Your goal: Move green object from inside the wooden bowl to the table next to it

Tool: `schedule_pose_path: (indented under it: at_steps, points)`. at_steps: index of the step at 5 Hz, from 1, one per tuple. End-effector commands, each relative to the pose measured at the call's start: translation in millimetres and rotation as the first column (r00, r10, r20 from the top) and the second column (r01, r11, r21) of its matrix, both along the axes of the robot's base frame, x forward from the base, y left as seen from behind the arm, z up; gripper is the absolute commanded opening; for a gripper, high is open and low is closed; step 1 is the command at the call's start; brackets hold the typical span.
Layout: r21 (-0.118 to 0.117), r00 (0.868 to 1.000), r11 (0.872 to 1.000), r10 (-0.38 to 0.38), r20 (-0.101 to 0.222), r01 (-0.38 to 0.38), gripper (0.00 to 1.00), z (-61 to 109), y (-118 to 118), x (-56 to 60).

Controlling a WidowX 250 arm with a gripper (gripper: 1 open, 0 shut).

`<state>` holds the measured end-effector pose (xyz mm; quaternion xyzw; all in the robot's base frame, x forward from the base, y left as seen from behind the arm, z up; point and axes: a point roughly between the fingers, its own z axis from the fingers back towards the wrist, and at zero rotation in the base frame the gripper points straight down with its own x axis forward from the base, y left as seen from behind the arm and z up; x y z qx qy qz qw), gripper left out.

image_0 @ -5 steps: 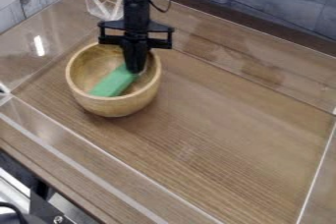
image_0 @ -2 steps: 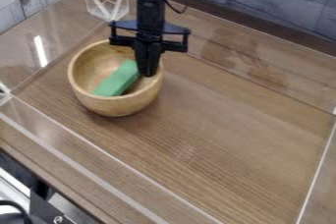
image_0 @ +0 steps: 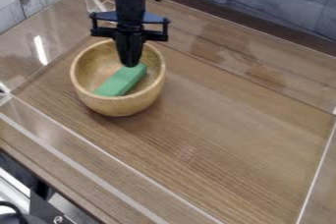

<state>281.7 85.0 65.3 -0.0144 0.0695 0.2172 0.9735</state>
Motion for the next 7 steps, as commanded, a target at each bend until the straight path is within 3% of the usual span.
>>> schedule_pose_path:
  at_steps: [1,3,4,5,6,7]
  points:
    - [0.014,0.999,1.0,0.013,0.053,-0.014,0.0,16.1,-6.2,9.0]
    - [-0.003,0.998,1.0,-0.019,0.056,0.019,0.0,24.4,-1.4,13.2]
    - [-0.002,0.998,0.999,-0.042,0.048,0.042,1.0,23.8,-3.1,9.8]
    - [-0.001,0.998,0.999,-0.053,0.04,0.053,1.0,22.5,-4.5,6.4]
    - [0.002,0.992,0.993,-0.12,0.036,0.12,0.0,29.4,-1.4,3.9]
    - [0.004,0.982,0.983,-0.184,0.03,0.184,0.0,35.7,1.8,2.2]
